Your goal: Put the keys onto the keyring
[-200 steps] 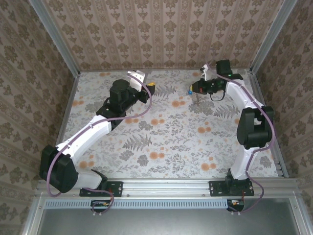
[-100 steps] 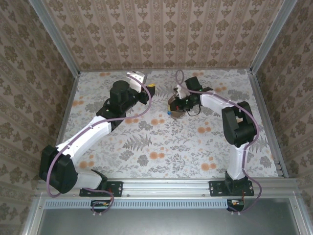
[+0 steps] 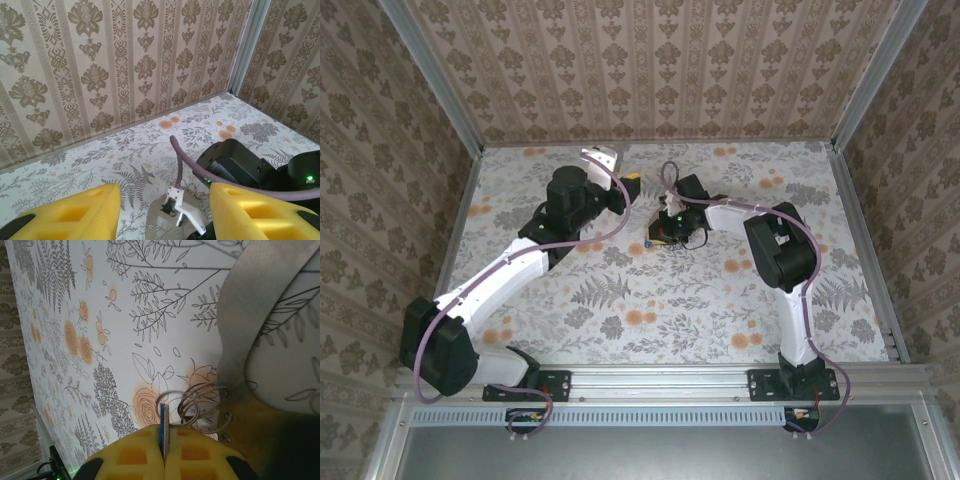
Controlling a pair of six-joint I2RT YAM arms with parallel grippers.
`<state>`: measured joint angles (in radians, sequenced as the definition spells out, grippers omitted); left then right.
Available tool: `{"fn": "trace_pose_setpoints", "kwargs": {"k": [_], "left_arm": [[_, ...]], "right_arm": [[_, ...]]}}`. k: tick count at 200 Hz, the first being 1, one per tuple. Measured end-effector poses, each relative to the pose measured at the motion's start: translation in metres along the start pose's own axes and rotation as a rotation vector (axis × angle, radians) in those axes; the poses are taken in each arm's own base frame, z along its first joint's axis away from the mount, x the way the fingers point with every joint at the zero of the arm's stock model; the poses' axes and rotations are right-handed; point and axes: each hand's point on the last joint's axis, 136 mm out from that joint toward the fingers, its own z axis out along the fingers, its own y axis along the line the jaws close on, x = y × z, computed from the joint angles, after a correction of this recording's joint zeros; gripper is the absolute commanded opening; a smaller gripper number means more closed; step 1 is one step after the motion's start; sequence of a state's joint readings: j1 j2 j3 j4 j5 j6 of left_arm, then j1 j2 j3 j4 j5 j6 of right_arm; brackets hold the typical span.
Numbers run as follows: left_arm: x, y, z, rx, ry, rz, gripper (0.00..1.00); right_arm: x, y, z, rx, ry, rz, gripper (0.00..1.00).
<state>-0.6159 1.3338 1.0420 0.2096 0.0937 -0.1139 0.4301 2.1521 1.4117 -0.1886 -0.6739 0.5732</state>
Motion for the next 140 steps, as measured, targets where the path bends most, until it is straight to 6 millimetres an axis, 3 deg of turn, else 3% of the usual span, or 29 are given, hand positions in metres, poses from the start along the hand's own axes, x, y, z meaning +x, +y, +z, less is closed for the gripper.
{"fn": "trace_pose_setpoints", "kwargs": {"k": [15, 38, 58, 73, 118, 140], "left_arm": [[0.000, -0.002, 0.000, 0.003, 0.000, 0.001, 0.50], [0.000, -0.003, 0.000, 0.007, 0.001, 0.001, 0.50], [0.000, -0.005, 0.000, 0.012, 0.001, 0.002, 0.51], [0.001, -0.006, 0.000, 0.012, 0.001, -0.001, 0.51], [0.001, -0.009, -0.001, 0.015, 0.005, -0.012, 0.59], [0.000, -0.008, -0.007, 0.003, 0.014, -0.022, 0.79]], "right_arm": [[0.002, 0.009, 0.005, -0.022, 0.002, -0.005, 0.28], [0.006, 0.032, 0.012, -0.093, 0.012, -0.023, 0.46], [0.010, 0.046, 0.013, -0.137, 0.019, -0.036, 0.56], [0.015, 0.051, 0.009, -0.150, 0.026, -0.043, 0.58], [0.027, 0.050, -0.033, -0.156, -0.015, -0.043, 0.64], [0.027, 0.052, -0.067, -0.153, -0.074, -0.070, 0.78]]}}
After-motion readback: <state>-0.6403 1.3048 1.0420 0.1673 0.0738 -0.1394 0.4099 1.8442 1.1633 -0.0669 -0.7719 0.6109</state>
